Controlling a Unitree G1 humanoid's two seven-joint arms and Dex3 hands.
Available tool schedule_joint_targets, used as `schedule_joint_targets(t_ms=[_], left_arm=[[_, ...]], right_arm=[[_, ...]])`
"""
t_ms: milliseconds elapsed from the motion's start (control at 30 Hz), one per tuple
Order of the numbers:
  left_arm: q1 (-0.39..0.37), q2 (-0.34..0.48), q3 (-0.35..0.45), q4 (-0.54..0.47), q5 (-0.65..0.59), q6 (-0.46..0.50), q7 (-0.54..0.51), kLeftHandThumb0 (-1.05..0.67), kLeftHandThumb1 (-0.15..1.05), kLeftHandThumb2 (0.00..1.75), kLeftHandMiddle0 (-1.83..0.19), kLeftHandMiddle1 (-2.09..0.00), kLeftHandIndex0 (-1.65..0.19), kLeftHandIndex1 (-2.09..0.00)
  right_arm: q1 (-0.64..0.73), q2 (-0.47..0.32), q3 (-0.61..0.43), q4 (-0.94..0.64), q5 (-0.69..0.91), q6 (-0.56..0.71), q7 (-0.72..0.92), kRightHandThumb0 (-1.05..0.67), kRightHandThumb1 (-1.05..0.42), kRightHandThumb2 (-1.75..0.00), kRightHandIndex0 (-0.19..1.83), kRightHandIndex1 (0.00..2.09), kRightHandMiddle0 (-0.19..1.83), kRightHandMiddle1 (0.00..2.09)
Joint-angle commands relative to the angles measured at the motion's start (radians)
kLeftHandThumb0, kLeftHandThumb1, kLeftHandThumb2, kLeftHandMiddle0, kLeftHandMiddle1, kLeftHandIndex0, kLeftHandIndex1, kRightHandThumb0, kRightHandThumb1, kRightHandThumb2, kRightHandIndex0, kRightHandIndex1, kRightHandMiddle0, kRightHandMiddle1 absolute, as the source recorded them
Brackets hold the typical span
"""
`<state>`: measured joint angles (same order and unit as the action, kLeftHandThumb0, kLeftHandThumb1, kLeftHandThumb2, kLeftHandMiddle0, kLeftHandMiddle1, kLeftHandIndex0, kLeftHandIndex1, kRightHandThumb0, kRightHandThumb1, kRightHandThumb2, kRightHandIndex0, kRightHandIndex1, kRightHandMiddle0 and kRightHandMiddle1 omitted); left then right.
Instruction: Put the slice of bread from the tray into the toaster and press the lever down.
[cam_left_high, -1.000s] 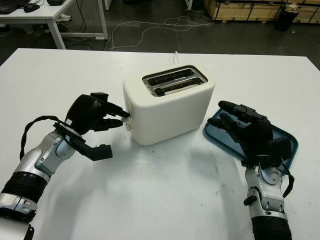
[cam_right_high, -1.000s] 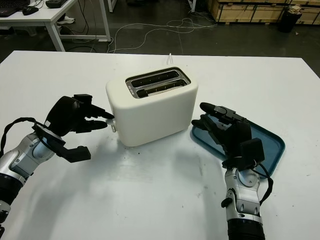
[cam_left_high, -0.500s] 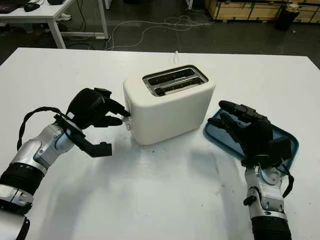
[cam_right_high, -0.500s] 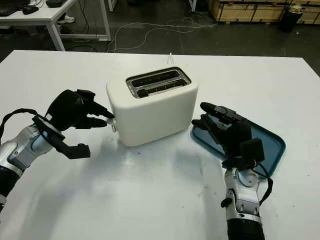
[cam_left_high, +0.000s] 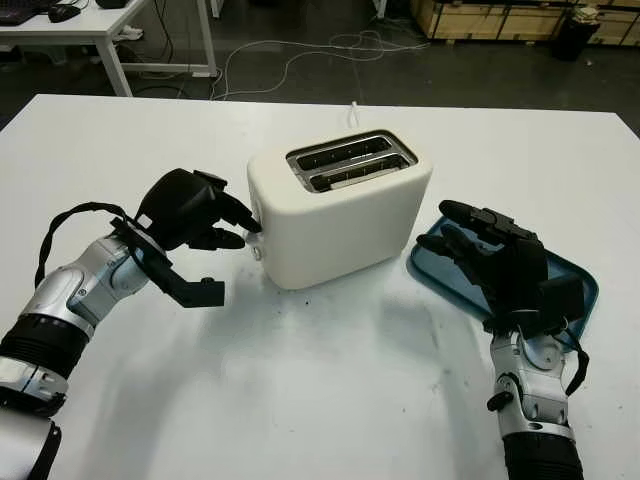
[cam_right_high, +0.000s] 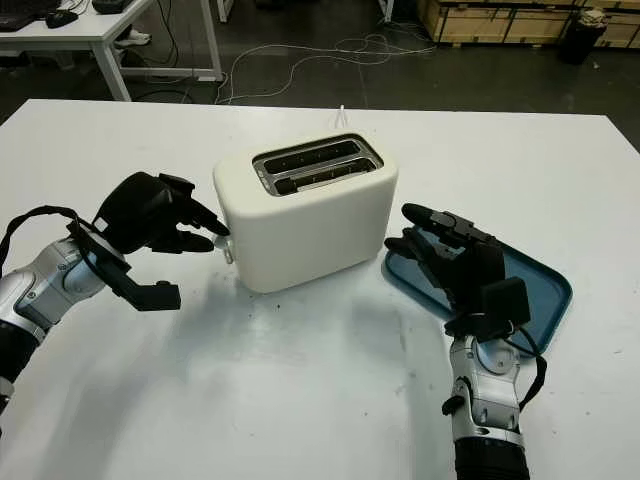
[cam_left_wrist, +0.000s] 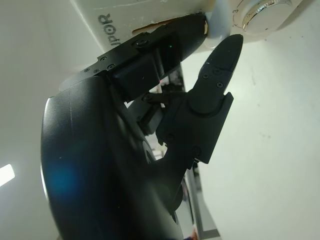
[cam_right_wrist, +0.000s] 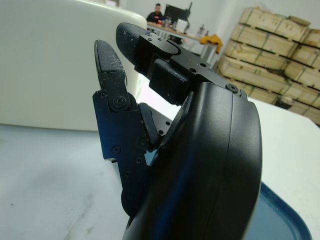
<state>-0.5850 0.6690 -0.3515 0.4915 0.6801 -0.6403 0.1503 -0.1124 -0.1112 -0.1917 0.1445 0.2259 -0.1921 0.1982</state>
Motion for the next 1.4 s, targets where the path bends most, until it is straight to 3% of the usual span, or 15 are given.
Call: schedule_joint_targets(t_ms=[0,267,333,400,433,533,700,967,1367], left_arm=[[-0.024,-0.088,-0.094,0.0,0.052,-0.064,-0.048,-0.42,0.92,0.15,-0.89,-1.35,-1.33,-0.04],[-0.103,-0.113,-0.141,0.056,0.082,-0.079,-0.073,-0.45,0.92,0.29,-0.83,-1.48,-1.32,-0.17],[-0.105,-0.132,-0.144,0.068,0.064,-0.072,-0.087,-0.44,0.92,0.29,-0.82,-1.52,-0.98,-0.83],[-0.09,-0.169,-0.153,0.087,0.036,-0.05,-0.114,-0.43,0.92,0.29,-0.75,-1.59,-0.79,-1.14],[-0.075,-0.195,-0.161,0.101,0.02,-0.032,-0.131,-0.42,0.92,0.3,-0.72,-1.6,-0.75,-1.18],[-0.024,-0.302,-0.207,0.212,-0.001,-0.002,-0.136,-0.41,0.92,0.33,-0.66,-1.55,-0.68,-1.12],[0.061,-0.425,-0.279,0.35,0.028,0.042,-0.042,-0.42,0.92,0.35,-0.64,-1.58,-0.71,-1.05],[0.073,-0.438,-0.3,0.408,-0.008,0.045,0.008,-0.41,0.92,0.38,-0.57,-1.65,-0.65,-1.13],[0.064,-0.438,-0.303,0.415,-0.02,0.046,-0.013,-0.43,0.92,0.38,-0.56,-1.62,-0.64,-1.11]], right_arm=[[-0.008,0.005,-0.005,-0.001,0.005,-0.02,-0.003,-0.41,-0.9,0.0,1.32,0.0,1.13,0.0],[-0.005,0.009,-0.003,-0.004,0.01,-0.019,-0.001,-0.4,-0.9,0.0,1.32,0.0,1.13,0.0],[-0.004,0.01,-0.003,-0.004,0.011,-0.02,0.0,-0.4,-0.9,0.0,1.32,0.0,1.13,0.0],[-0.001,0.011,0.0,-0.008,0.005,-0.014,-0.007,-0.41,-0.9,0.0,1.32,0.0,1.13,0.0],[0.0,0.013,0.001,-0.01,0.006,-0.009,-0.008,-0.41,-0.9,0.0,1.32,0.0,1.13,0.0],[0.0,0.016,0.003,-0.001,0.012,-0.017,-0.001,-0.4,-0.9,0.0,1.32,0.0,1.13,0.0],[0.004,0.012,0.003,-0.017,-0.001,-0.006,-0.016,-0.4,-0.89,0.0,1.32,0.0,1.13,0.0],[-0.001,0.014,0.004,0.0,0.016,-0.01,0.005,-0.41,-0.89,0.0,1.33,0.0,1.14,0.0],[-0.001,0.011,0.006,-0.004,0.011,-0.013,-0.001,-0.4,-0.9,0.0,1.33,0.0,1.14,0.0]])
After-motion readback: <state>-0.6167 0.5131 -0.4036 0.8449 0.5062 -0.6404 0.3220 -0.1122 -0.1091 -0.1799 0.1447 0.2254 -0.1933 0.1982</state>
